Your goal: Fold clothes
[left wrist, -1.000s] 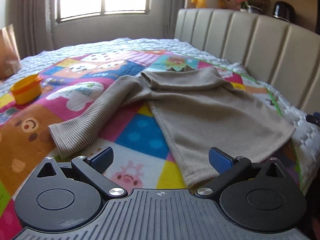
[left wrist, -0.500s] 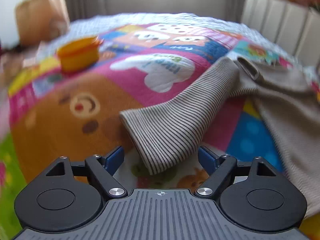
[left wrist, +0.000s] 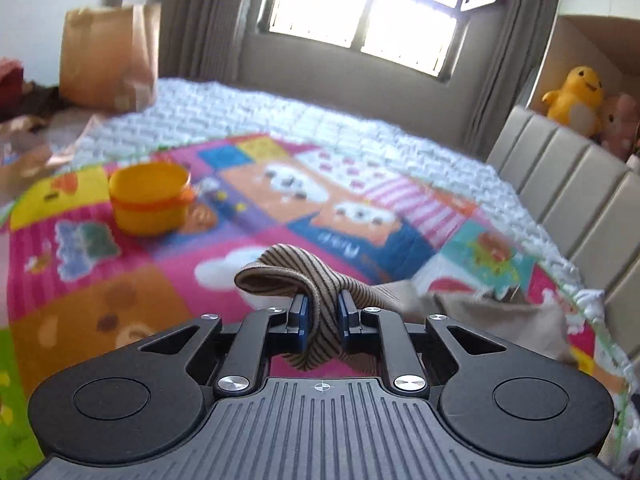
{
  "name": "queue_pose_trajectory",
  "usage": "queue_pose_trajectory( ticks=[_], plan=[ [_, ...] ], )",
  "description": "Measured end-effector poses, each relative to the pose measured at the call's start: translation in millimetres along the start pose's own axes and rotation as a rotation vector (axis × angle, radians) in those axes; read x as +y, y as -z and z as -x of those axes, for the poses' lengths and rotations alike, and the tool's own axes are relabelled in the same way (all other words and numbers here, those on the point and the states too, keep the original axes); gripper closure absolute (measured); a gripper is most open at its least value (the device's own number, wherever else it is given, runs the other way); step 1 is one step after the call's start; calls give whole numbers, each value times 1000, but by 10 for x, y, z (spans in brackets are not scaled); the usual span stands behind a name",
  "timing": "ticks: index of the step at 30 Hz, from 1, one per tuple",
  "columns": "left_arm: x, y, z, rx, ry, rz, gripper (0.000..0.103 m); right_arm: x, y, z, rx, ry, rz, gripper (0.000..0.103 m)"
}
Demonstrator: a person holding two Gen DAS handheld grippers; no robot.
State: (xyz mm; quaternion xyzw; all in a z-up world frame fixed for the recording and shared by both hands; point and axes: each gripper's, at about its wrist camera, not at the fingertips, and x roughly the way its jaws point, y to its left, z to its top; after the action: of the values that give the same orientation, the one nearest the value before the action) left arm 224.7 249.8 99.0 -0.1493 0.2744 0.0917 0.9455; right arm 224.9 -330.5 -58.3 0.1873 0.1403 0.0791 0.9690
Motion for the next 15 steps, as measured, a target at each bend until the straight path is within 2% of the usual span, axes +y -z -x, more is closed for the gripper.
queue_pose_trajectory(
  ticks=[4, 7, 15],
  plan=[
    [-631, -391, 89, -93, 51, -46, 91, -275, 33, 71, -44, -28, -154, 4],
    [-1213, -453, -29, -115, 123, -83, 98, -300, 51, 62, -45, -57, -166, 4],
    [-2818, -104, -613, -15, 318, -226, 98, -379, 73, 15, -53, -103, -205, 3]
  ],
)
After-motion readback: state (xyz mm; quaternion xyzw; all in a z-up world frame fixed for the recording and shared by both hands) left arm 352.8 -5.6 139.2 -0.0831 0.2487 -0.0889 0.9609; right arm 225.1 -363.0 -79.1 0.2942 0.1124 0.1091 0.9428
